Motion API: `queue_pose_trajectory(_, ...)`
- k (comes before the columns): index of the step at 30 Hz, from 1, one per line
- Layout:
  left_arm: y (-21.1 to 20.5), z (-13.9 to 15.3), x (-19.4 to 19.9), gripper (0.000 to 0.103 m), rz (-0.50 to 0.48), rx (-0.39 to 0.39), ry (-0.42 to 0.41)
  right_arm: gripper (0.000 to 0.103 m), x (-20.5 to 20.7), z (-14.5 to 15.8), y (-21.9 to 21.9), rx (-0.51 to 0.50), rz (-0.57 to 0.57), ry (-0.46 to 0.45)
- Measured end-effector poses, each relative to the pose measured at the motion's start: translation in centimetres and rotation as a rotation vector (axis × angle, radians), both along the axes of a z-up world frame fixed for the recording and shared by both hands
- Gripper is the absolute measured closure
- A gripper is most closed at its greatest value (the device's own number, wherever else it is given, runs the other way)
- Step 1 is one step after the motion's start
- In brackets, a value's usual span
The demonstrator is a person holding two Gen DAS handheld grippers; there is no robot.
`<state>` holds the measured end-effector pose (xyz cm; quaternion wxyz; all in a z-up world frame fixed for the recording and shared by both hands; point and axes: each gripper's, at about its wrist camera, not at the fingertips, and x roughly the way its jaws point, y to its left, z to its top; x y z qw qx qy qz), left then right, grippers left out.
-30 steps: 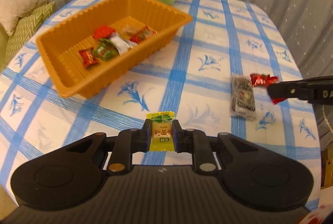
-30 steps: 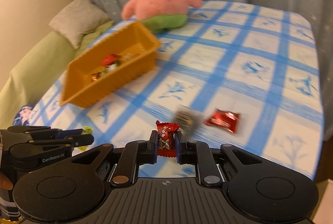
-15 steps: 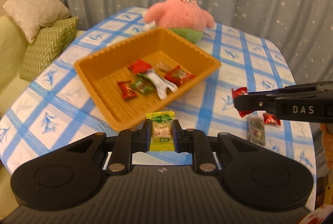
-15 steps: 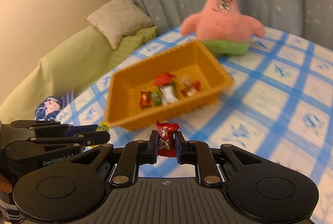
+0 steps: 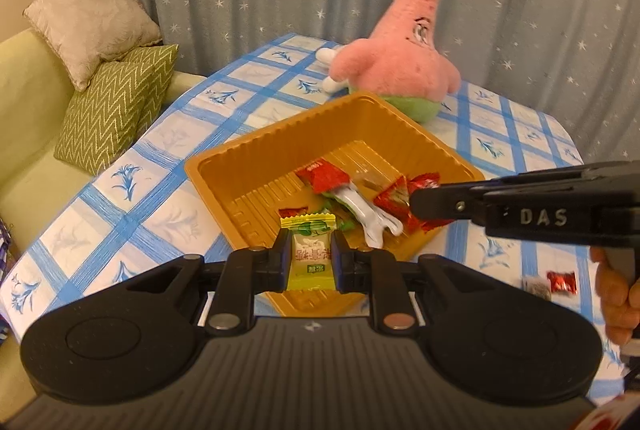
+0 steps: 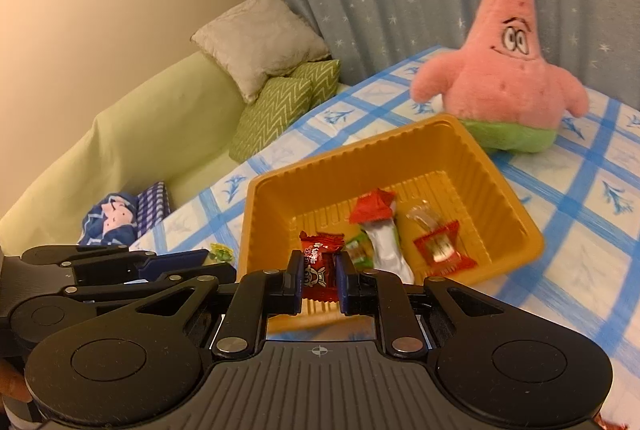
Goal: Organize snacks
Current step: 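Carry the yellow-green candy in the left tool and red packet in the right tool over the tray, then open the left tool to drop the yellow-green candy into the tray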
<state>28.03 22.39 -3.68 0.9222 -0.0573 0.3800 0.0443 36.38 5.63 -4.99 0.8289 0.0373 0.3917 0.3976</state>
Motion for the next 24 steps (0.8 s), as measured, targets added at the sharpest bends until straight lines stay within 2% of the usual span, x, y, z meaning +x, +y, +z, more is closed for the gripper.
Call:
queue_pose_trajectory(8, 0.9, -1.7, 2.5, 0.084, 0.009, -0.027, 0.033, 0.086, 2.1, -1.4, 1.8, -0.026, -0.005, 0.017)
queue_pose_trajectory(24, 1.0, -4.8, 5.3, 0.084, 0.000, -0.057, 0.107, 0.086, 4.2, -3.4, 1.6, -0.064, -0.032, 0.059)
